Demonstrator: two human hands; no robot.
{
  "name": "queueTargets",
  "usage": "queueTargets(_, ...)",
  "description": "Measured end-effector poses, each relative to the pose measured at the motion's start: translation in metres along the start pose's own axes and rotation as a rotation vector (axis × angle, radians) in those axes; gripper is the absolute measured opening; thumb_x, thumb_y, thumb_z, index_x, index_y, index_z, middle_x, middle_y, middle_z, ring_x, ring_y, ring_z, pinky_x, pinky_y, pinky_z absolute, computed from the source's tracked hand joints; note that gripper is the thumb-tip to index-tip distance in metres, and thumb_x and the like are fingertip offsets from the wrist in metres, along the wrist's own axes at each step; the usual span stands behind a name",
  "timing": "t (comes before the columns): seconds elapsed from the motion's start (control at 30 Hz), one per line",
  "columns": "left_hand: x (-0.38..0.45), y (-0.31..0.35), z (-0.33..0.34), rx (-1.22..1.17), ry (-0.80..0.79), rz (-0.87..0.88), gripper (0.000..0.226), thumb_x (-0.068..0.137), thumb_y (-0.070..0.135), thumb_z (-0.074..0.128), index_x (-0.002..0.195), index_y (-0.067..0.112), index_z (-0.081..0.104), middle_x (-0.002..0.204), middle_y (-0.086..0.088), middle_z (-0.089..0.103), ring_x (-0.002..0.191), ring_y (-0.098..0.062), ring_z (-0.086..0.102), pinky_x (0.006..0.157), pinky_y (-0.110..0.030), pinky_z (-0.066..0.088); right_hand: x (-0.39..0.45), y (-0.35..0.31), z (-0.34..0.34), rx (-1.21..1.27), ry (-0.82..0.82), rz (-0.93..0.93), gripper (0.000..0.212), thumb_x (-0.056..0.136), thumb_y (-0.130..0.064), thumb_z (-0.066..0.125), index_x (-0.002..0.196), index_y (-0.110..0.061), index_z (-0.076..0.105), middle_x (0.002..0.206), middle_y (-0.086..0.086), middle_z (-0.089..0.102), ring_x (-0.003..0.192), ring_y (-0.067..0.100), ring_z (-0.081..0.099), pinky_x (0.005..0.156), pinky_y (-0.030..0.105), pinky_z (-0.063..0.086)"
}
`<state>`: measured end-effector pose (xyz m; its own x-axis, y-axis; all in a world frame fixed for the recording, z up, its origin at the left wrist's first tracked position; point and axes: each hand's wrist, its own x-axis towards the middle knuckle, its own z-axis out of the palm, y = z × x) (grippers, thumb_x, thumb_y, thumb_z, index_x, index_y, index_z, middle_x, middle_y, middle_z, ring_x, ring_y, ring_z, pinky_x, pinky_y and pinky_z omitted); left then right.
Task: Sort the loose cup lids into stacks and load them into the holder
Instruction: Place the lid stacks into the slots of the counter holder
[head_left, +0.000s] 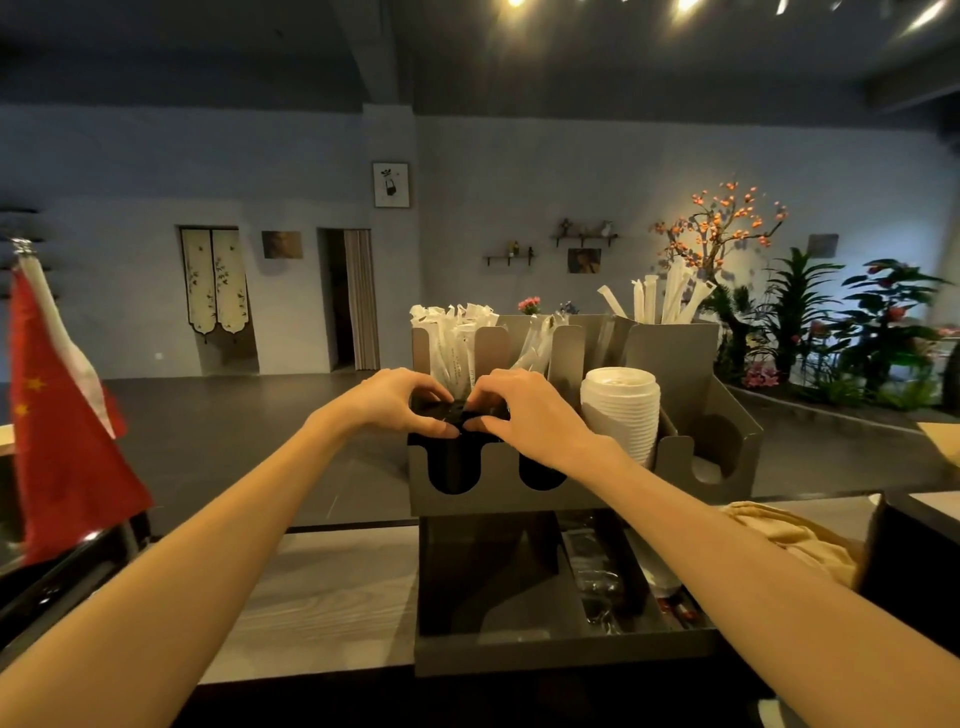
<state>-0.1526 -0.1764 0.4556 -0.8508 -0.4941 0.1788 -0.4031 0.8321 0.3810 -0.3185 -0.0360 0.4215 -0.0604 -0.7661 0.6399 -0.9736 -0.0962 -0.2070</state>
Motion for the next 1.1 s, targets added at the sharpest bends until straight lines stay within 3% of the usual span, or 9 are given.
queueTargets(0.23, 0.005, 0.017, -0.002, 0.110, 0.152, 0.086, 0.062, 0.073, 0.059, 0.081, 0.124, 0.030, 0.062, 0.115, 0.004, 0.068, 0.109, -0.021, 0.061, 0.103, -0.054, 0.050, -0.010, 0.008, -0.044, 0.011, 0.034, -0.032, 0.024, 0.096, -0.024, 0.072, 0.118, -0.017, 0.071, 0.109, -0.004, 0.073, 0.096, 0.007, 0.066, 0.086, 0.020, 0.054)
queueTargets(0.33, 0.011, 0.045, 0.002, 0.057, 0.208, 0.203, 0.060, 0.067, 0.070, 0.074, 0.115, 0.035, 0.065, 0.107, 0.010, 0.067, 0.098, -0.010, 0.063, 0.096, -0.048, 0.055, -0.019, 0.031, -0.092, 0.006, 0.093, 0.053, 0.015, 0.097, -0.023, 0.070, 0.110, -0.017, 0.074, 0.101, -0.007, 0.073, 0.091, 0.003, 0.067, 0.085, 0.016, 0.054)
queueTargets(0.43, 0.017, 0.082, 0.018, 0.013, 0.201, 0.321, 0.047, 0.077, 0.054, 0.080, 0.114, 0.029, 0.067, 0.107, 0.008, 0.068, 0.101, -0.008, 0.064, 0.092, -0.040, 0.057, -0.034, 0.064, -0.137, -0.104, 0.060, 0.213, 0.013, 0.096, -0.021, 0.072, 0.106, -0.015, 0.077, 0.098, -0.004, 0.074, 0.089, 0.006, 0.067, 0.086, 0.019, 0.055)
queueTargets(0.6, 0.033, 0.134, 0.060, -0.027, 0.131, 0.470, 0.034, 0.084, 0.040, 0.080, 0.112, 0.024, 0.069, 0.100, 0.009, 0.071, 0.086, -0.003, 0.066, 0.082, -0.029, 0.060, -0.069, 0.112, -0.165, -0.313, -0.149, 0.378, 0.009, 0.092, -0.016, 0.076, 0.100, -0.016, 0.079, 0.097, -0.002, 0.075, 0.089, 0.009, 0.069, 0.091, 0.036, 0.060)
queueTargets(0.7, 0.039, 0.154, 0.085, -0.034, 0.074, 0.513, 0.029, 0.088, 0.033, 0.077, 0.114, 0.021, 0.071, 0.106, 0.006, 0.072, 0.080, 0.003, 0.062, 0.078, -0.019, 0.054, -0.087, 0.126, -0.166, -0.357, -0.253, 0.401, 0.015, 0.093, -0.016, 0.074, 0.108, -0.015, 0.078, 0.105, 0.001, 0.075, 0.095, 0.012, 0.070, 0.093, 0.037, 0.059)
queueTargets(0.8, 0.039, 0.172, 0.108, -0.021, 0.048, 0.512, 0.026, 0.093, 0.031, 0.072, 0.117, 0.022, 0.072, 0.116, 0.005, 0.070, 0.084, 0.001, 0.058, 0.087, -0.029, 0.056, -0.096, 0.135, -0.161, -0.466, -0.458, 0.375, 0.026, 0.097, -0.015, 0.065, 0.122, -0.019, 0.073, 0.118, 0.003, 0.072, 0.106, 0.020, 0.068, 0.097, 0.040, 0.055)
queueTargets(0.87, 0.038, 0.184, 0.123, 0.035, 0.009, 0.523, 0.030, 0.097, 0.028, 0.066, 0.125, 0.020, 0.069, 0.126, 0.004, 0.068, 0.086, 0.001, 0.057, 0.089, -0.023, 0.050, -0.099, 0.140, -0.162, -0.485, -0.582, 0.400, 0.039, 0.096, -0.004, 0.055, 0.128, -0.021, 0.070, 0.125, 0.003, 0.070, 0.114, 0.023, 0.066, 0.100, 0.041, 0.054)
queueTargets(1.0, 0.039, 0.203, 0.152, 0.155, -0.080, 0.488, 0.039, 0.100, 0.018, 0.057, 0.139, 0.014, 0.057, 0.136, -0.004, 0.060, 0.117, -0.018, 0.060, 0.101, -0.031, 0.050, -0.096, 0.136, -0.165, -0.530, -0.726, 0.391, 0.048, 0.098, 0.003, 0.049, 0.138, -0.019, 0.064, 0.134, 0.003, 0.066, 0.119, 0.024, 0.063, 0.098, 0.032, 0.049)
queueTargets(1.1, 0.042, 0.213, 0.172, 0.229, -0.116, 0.442, 0.048, 0.096, 0.009, 0.057, 0.143, 0.014, 0.050, 0.122, -0.007, 0.060, 0.094, -0.020, 0.062, 0.082, -0.034, 0.058, -0.091, 0.137, -0.162, -0.528, -0.801, 0.376, 0.050, 0.100, 0.004, 0.047, 0.141, -0.020, 0.062, 0.136, 0.002, 0.065, 0.121, 0.022, 0.061, 0.103, 0.035, 0.051)
